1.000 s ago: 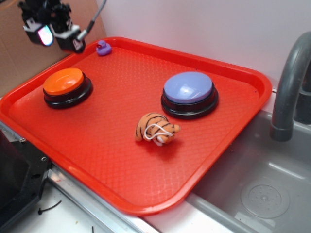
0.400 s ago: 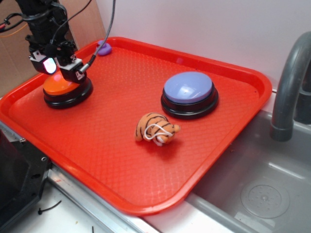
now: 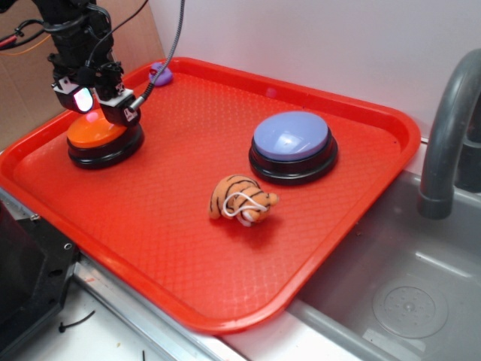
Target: Push the orange button.
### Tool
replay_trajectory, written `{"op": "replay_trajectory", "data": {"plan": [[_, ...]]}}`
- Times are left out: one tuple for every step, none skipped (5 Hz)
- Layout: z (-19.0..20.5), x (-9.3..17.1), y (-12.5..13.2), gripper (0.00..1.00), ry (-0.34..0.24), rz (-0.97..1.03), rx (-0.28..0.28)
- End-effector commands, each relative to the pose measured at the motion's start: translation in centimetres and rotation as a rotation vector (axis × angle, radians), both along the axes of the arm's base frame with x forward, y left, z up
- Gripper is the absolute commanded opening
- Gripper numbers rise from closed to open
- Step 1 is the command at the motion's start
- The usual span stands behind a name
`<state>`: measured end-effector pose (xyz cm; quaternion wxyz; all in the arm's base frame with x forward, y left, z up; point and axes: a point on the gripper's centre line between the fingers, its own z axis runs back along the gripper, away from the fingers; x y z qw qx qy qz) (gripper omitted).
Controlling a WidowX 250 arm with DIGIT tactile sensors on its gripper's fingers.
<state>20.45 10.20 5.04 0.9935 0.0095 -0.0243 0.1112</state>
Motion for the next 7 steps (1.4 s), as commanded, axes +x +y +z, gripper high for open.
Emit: {"op": "replay_trajectory", "data": {"plan": [[4.2, 0.4, 0.6, 1.0, -0.013, 0.009, 0.015], [5.5, 0.5, 0.6, 1.0, -0.014, -0.023, 0.01], [5.9, 0.4, 0.3, 1.0, -0.017, -0.033, 0.028], [6.8, 0.2, 0.0, 1.0, -0.029, -0.032, 0.016], [7.5, 0.2, -0.2, 1.0, -0.041, -0.034, 0.014], [8.3, 0.1, -0.4, 1.0, -0.045, -0.048, 0.008], [9.4, 0.0, -0.8, 1.0, -0.059, -0.052, 0.016]]}}
